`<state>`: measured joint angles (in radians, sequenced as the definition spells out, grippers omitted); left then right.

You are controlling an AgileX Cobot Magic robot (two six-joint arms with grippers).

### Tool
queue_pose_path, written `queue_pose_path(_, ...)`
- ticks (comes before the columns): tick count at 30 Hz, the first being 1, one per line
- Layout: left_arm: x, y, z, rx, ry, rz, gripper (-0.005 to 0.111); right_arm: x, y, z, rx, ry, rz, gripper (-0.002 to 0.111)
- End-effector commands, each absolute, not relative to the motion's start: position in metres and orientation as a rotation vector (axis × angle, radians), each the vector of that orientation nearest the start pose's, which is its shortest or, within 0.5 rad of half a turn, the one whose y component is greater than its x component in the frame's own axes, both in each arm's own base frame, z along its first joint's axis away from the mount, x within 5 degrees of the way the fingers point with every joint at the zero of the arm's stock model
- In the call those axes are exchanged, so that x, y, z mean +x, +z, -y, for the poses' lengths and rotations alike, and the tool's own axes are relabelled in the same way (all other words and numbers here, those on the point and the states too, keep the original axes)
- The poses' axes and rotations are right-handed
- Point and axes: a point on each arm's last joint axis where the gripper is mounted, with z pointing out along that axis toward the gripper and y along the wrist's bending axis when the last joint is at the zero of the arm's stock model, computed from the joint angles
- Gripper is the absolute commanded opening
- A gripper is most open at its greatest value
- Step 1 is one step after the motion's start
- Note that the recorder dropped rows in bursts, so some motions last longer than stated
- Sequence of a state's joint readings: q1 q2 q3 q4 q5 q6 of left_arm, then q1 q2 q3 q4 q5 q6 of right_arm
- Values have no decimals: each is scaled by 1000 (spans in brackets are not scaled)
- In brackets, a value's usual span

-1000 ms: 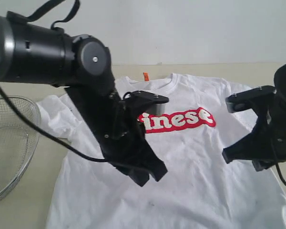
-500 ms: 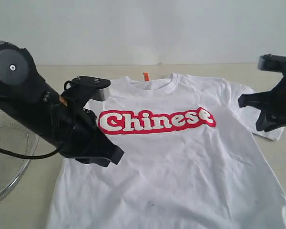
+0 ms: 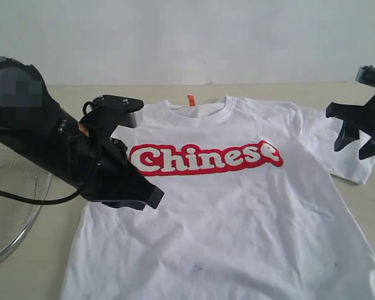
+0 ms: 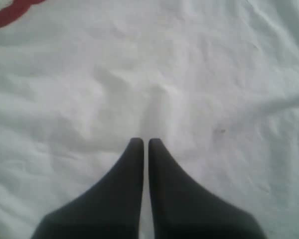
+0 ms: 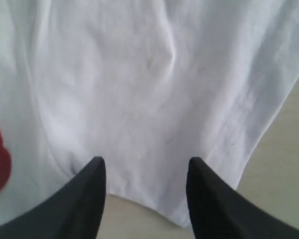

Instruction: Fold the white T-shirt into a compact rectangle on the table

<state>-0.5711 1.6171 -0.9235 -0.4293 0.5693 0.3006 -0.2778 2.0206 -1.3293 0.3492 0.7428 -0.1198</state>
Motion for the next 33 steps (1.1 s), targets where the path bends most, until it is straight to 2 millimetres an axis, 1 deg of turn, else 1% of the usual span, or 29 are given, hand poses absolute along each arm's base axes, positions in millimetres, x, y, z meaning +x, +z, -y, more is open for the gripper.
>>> queue_pose_path(1,249,198,183,744,-489,-2639,5,391,136,98,552,236,-2826,46)
queue_pose_path(5,249,198,183,745,-490,-2640,5,391,133,105,521,134,-2834,46)
queue_pose_path(8,248,198,183,746,-490,-2642,5,391,134,107,516,111,-2830,46)
queue_pose_path(33,248,198,184,727,-507,-2646,5,394,134,108,524,100,-2791,46)
